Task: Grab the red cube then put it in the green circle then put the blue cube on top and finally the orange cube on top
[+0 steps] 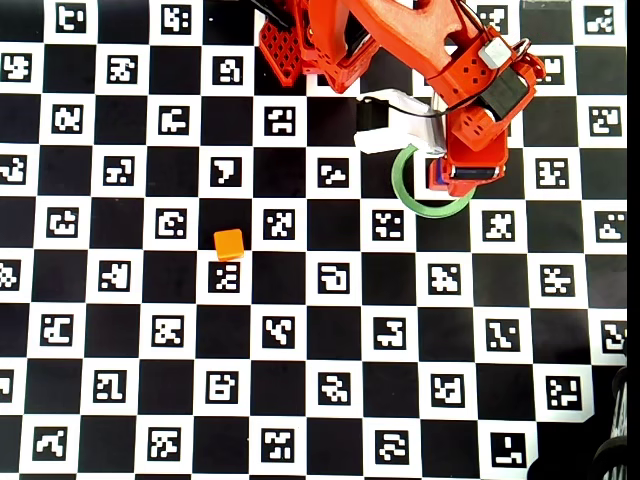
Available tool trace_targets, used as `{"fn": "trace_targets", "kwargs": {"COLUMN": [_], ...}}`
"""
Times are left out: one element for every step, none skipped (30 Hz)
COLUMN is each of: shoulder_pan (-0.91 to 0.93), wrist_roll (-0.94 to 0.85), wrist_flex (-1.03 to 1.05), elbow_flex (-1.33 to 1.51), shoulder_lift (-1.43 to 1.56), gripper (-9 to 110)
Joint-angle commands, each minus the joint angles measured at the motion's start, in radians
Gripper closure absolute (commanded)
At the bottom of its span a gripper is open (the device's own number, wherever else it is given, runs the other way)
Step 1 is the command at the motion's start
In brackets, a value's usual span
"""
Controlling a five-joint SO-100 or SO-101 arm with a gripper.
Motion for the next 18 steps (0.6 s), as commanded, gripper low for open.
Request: {"fn": "trace_targets", "kwargs": {"shoulder_pan": [-0.011, -0.011, -0.011, -0.011, -0.011, -0.012, -0.012, -0.012, -0.012, -0.014, -0.014, -0.015, -0.015, -0.017, -0.018, -0.02, -0.021, -0.023], "wrist_roll": [0.0, 0.0, 0.0, 0.0, 0.002, 0.002, 0.002, 0.002, 0.002, 0.002, 0.002, 0.002, 0.002, 0.002, 0.002, 0.002, 0.002, 0.002], "wrist_flex": [-0.005, -0.005, -0.008, -0.011, -0.014, -0.018, -0.021, -0.023, -0.023, -0.023, -0.023, -0.023, -0.025, -0.025, -0.026, -0.028, -0.029, -0.031], "elbow_flex": [-0.009, -0.009, -0.008, -0.006, -0.003, -0.002, 0.002, 0.003, 0.003, 0.003, 0.003, 0.005, 0.005, 0.005, 0.005, 0.006, 0.008, 0.009], "shoulder_lift": [0.012, 0.011, 0.011, 0.011, 0.011, 0.011, 0.011, 0.011, 0.011, 0.011, 0.011, 0.011, 0.011, 0.011, 0.011, 0.011, 0.011, 0.011], "gripper": [99, 99, 99, 99, 99, 99, 99, 99, 99, 99, 99, 99, 99, 99, 99, 99, 99, 99]}}
